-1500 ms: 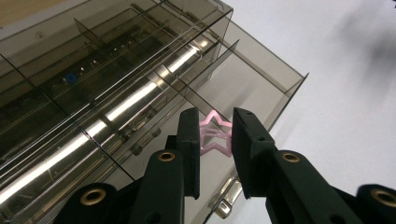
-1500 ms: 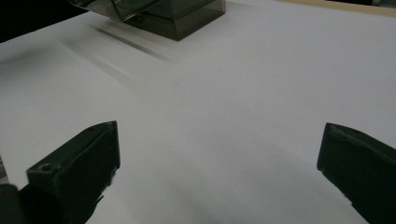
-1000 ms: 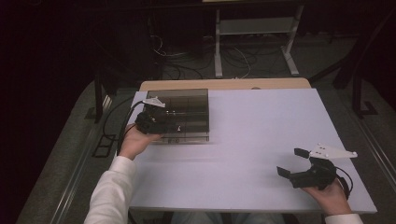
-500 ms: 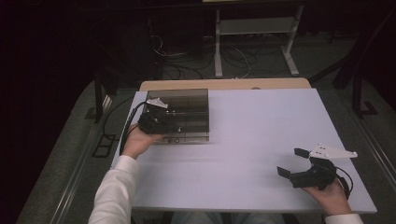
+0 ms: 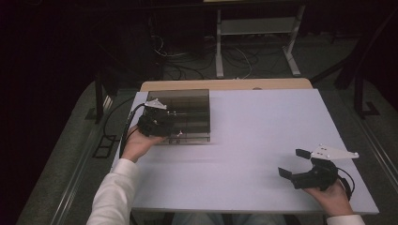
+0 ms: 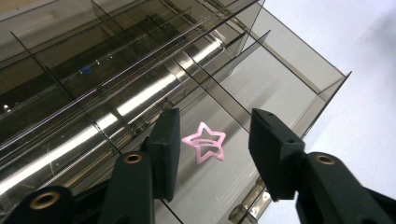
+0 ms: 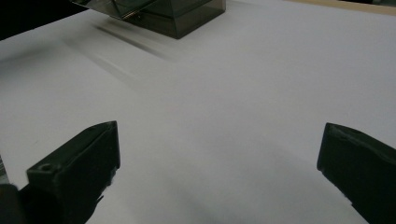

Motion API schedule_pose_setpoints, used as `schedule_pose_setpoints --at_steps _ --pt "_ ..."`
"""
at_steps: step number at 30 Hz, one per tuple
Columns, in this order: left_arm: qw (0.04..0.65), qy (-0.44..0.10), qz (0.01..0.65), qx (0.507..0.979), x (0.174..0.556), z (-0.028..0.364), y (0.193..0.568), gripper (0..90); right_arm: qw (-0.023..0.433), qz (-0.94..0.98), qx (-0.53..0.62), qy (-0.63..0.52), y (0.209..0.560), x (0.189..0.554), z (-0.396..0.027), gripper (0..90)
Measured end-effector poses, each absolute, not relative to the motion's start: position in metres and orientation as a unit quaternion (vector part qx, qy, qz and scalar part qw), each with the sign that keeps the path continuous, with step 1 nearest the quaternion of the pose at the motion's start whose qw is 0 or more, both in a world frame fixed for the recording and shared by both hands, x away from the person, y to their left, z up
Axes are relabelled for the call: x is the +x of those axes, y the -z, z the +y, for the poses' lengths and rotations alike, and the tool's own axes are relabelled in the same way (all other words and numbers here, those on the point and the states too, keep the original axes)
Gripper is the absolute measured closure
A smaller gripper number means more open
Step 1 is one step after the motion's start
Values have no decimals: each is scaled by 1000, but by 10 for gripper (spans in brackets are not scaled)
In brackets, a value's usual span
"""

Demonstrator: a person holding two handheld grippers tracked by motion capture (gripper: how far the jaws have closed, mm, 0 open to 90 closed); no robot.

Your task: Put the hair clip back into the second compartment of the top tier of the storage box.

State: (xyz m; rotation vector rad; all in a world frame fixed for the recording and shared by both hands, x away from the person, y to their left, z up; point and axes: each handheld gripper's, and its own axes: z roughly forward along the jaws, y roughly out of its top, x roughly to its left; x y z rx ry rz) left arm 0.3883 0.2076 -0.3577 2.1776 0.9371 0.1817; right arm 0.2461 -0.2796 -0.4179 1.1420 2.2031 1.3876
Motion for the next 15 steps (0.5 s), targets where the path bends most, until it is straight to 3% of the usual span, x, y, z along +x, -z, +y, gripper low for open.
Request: schedule_pose_setpoints --at_steps 15 --pt "409 -65 352 840 370 207 346 408 148 767 397 -482 418 246 -279 0"
